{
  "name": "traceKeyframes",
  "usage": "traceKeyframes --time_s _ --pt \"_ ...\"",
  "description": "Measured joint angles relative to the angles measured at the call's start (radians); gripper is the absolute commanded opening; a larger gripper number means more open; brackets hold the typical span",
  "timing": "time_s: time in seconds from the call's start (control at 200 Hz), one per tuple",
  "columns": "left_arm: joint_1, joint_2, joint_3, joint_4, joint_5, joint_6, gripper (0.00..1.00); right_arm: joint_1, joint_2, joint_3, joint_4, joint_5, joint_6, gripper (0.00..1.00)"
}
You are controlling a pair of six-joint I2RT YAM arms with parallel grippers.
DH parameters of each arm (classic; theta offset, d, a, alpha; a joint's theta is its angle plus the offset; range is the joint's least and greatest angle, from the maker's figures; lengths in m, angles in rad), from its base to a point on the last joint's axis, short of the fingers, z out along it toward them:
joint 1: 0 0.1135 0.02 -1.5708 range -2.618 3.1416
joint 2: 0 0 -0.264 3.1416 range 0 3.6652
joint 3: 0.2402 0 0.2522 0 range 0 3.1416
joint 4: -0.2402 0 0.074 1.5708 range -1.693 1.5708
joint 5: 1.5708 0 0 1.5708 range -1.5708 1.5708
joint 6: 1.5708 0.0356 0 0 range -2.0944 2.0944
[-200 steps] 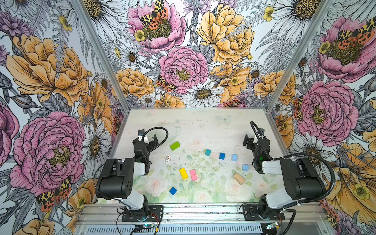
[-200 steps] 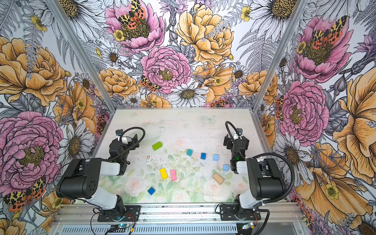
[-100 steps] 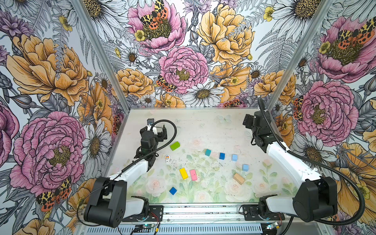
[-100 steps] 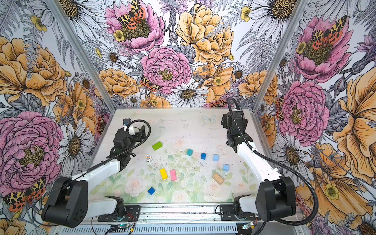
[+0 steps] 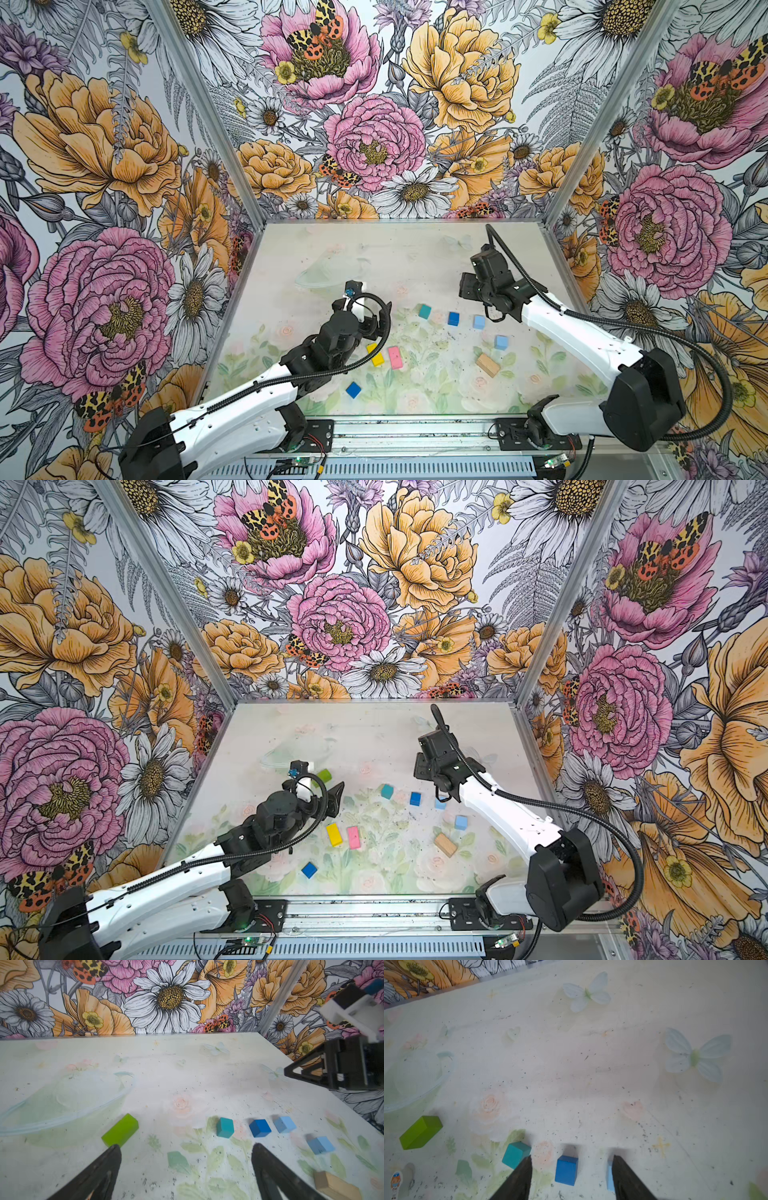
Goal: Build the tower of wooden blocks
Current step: 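Grasp the teal cube with the right gripper while the left arm advances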
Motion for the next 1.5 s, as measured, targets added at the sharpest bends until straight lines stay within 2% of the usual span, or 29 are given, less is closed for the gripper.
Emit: traceKeyframes --time_s 0.185,0.435,0.976,1.496 --pt "-0.065 -0.111 -0.069 -0.073 -0.053 -0.095 0.99 0.076 0.204 0.098 -0.002 -0.042 0.052 0.64" --pt "-0.074 -0.171 -0.077 -0.121 -0.094 -0.114 0.99 0.138 0.382 0.186 -0.010 -0.079 0.109 0.63" --pt "-0.074 -0.122 -0.075 -0.130 -0.095 -0.090 0.99 0.177 0.470 0.231 -0.016 -0.106 0.193 0.56" --pt "-0.074 -0.181 -0.074 -0.142 -0.095 -0.076 0.99 0.178 0.496 0.230 -0.016 -0.105 0.221 0.52"
